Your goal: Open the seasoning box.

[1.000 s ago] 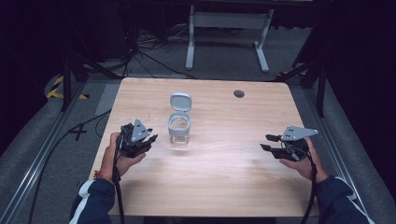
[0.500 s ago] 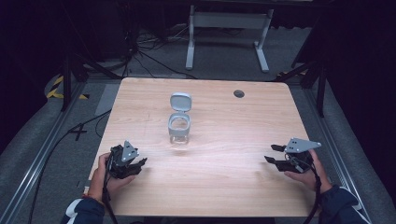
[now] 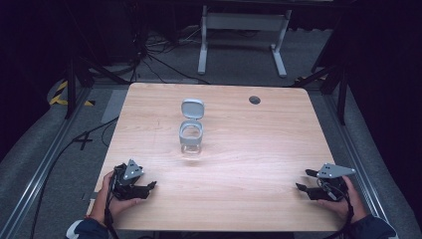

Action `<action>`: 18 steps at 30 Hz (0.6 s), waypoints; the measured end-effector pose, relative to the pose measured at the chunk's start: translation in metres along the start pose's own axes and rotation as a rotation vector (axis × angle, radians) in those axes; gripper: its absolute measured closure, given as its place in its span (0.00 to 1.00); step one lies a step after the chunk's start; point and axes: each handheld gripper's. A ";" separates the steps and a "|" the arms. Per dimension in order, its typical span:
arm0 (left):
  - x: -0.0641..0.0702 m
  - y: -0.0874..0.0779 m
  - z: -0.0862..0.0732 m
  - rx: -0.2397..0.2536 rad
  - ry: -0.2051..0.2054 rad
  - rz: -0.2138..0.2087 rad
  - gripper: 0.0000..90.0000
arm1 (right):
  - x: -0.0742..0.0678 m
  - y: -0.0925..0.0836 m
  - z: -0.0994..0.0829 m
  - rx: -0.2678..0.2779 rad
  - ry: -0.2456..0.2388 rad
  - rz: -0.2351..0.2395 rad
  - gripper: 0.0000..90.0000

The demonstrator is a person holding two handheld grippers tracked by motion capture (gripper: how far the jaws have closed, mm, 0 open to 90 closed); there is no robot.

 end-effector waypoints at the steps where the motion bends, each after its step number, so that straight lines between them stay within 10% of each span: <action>1: 0.000 0.000 0.000 0.000 0.000 0.000 0.23 | 0.000 0.000 0.000 0.000 0.000 0.000 0.36; 7: -0.004 0.000 -0.008 0.034 -0.053 -0.050 0.17 | 0.011 -0.004 -0.021 0.027 0.128 0.023 0.28; 18: -0.003 -0.001 -0.009 0.036 -0.070 -0.039 0.17 | 0.010 -0.006 -0.023 0.020 0.141 0.004 0.25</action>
Point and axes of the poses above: each handheld gripper's, and its own axes: y roughly forward along the jaws, z roughly out of its top, x roughly to its right, and after that the axes turned 14 degrees about -z, right-handed
